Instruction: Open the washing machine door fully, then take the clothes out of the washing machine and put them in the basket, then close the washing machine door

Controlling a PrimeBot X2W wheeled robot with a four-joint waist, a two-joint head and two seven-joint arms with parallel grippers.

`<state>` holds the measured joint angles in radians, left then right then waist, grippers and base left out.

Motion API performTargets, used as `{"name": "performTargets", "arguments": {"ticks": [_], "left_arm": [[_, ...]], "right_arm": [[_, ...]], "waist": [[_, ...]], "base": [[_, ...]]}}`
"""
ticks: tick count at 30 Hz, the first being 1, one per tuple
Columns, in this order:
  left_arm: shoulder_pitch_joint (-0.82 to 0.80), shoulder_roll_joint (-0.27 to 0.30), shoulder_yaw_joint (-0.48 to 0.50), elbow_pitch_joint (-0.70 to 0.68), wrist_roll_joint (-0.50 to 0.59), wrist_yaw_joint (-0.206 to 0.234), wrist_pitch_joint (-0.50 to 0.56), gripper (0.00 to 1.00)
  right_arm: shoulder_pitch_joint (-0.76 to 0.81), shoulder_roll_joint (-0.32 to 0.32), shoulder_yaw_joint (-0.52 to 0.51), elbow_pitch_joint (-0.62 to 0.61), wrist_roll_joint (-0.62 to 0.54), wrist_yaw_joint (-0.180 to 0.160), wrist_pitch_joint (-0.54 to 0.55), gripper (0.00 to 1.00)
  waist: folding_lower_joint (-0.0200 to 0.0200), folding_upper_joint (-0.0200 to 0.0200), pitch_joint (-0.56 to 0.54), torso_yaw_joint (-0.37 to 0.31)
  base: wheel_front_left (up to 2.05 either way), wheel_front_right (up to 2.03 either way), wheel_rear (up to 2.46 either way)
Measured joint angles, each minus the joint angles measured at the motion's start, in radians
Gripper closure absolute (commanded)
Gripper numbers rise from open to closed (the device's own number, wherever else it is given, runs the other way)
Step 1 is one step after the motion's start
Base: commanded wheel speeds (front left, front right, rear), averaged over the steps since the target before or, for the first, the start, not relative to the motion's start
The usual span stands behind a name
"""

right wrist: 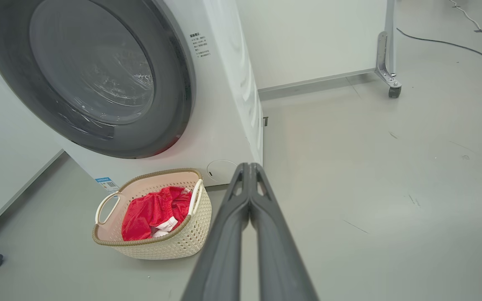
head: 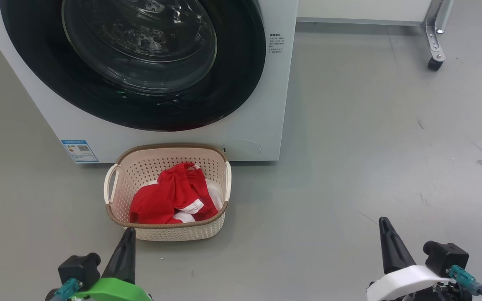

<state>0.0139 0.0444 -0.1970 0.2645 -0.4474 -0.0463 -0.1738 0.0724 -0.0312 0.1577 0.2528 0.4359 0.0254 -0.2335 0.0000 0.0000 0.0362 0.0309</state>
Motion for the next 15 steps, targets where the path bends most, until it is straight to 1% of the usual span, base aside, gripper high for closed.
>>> {"name": "performTargets", "arguments": {"ticks": [3,15], "left_arm": [[0.000,0.000,0.006,0.000,-0.047,-0.003,0.007,1.00],[-0.002,-0.001,0.041,0.000,-0.198,-0.013,0.050,1.00]], "right_arm": [[0.000,0.000,-0.010,-0.002,0.055,0.000,0.010,1.00],[-0.003,-0.002,-0.044,-0.005,0.211,0.009,0.053,1.00]], "waist": [[0.0000,0.0000,-0.001,-0.001],[0.0000,0.0000,-0.005,-0.005]], "base": [[0.00,0.00,0.00],[0.00,0.00,0.00]]}}
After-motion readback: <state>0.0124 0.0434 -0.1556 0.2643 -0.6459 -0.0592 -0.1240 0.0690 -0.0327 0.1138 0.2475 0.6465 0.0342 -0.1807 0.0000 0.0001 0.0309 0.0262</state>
